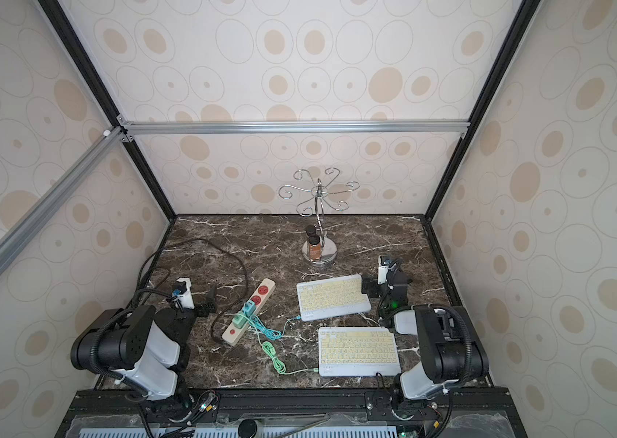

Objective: Unplug the wireless keyboard
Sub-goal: Pick up the power cord at the center of the board.

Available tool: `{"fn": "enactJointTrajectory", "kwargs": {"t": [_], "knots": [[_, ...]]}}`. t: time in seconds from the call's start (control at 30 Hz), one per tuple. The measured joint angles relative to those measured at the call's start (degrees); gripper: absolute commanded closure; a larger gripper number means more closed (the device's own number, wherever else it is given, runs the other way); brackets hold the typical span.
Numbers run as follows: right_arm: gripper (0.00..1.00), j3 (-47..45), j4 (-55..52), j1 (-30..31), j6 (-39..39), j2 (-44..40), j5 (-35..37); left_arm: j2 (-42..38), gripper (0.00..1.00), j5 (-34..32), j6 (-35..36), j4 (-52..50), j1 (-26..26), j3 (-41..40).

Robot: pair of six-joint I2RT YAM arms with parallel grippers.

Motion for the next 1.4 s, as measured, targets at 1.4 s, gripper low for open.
{"fn": "enactJointTrajectory", "kwargs": {"t": [1.4], "knots": [[0.00, 1.42, -10.69, 0.70, 1.05, -10.01, 3.65, -7.08, 0.00, -3.52, 1.66, -0.33, -3.13, -0.90]]}}
